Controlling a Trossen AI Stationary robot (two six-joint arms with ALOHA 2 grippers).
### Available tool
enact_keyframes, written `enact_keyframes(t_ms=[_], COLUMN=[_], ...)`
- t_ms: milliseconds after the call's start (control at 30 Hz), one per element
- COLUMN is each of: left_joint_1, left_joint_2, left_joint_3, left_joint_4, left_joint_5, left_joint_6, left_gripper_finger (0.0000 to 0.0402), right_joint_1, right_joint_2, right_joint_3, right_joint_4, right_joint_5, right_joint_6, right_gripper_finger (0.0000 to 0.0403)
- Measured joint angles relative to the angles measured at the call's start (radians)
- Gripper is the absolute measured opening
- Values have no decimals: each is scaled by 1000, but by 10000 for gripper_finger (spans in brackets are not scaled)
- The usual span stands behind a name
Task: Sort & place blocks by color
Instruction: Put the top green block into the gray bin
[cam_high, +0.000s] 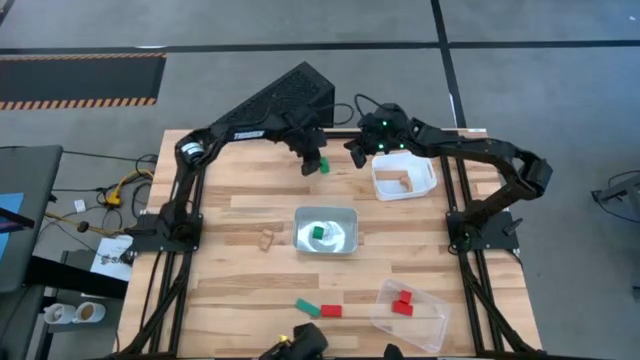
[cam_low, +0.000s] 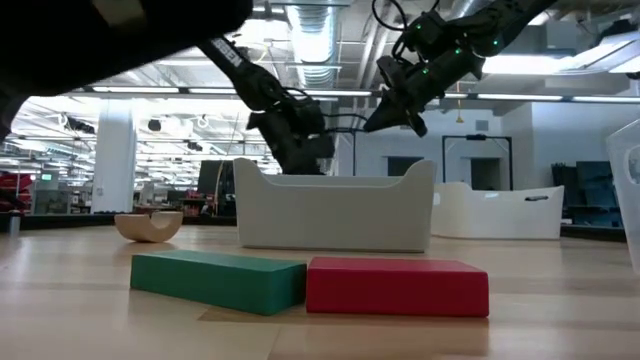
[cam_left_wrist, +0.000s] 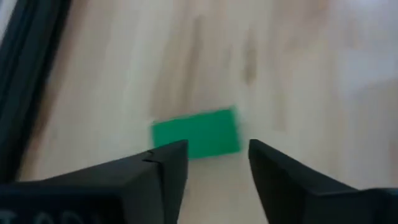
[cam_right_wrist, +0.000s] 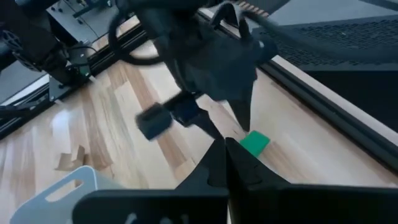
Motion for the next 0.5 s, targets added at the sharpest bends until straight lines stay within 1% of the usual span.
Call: enact_keyframes(t_ms=[100,167,333,433,500], left_joint_1=[-30,-53,-93,-104,-104], left_joint_2=[24,35,34,34,34], left_joint_3=[37,49,55,55,55], left_joint_4=[-47,-47,-57,-38,-39], left_joint_5=[-155,-229,-291,-340,-340], left_joint_6=[5,36,121,136,156], left_gripper_finger=[178,189,200,201,201], right_joint_1=[-2,-2,-2,-2,-2], right_joint_2=[0,0,0,0,0], right_joint_3=[0,0,0,0,0], right_joint_4=[-2,-3,-3,-4,-4], right_joint_5=[1,1,2,2,2], right_joint_6=[-17,-28,-37,-38,-40], right_gripper_finger=[7,7,7,7,8])
